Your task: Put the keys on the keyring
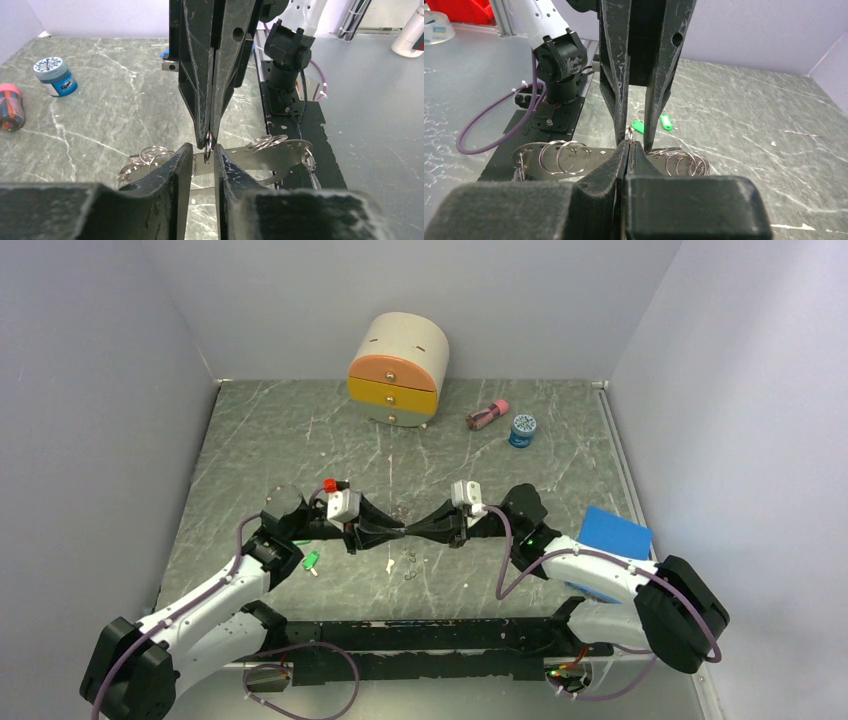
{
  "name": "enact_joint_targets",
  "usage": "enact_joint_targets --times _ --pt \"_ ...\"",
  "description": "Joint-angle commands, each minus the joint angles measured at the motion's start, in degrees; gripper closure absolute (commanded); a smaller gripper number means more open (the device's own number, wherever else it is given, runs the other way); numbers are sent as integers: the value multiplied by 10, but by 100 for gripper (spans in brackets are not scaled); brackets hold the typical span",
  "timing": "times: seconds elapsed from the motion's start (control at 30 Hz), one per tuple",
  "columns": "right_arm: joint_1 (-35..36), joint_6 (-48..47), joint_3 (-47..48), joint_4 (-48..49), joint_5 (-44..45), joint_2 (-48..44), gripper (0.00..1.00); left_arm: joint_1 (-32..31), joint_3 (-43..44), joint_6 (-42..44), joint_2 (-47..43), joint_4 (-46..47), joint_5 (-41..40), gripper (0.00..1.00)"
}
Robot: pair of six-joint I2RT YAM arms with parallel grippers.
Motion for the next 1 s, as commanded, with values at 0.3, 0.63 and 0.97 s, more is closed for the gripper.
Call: enact_joint_targets --times 0.3,0.63,0.97 --pt "2 19 19 56 -12 7 100 2 13 47 -7 -43 -20 75" --pt "2 26 16 67 -12 15 100 2 25 38 19 -6 -6 78" --pt "2 22 14 54 -2 11 100 2 36 38 15 -38 -18 97"
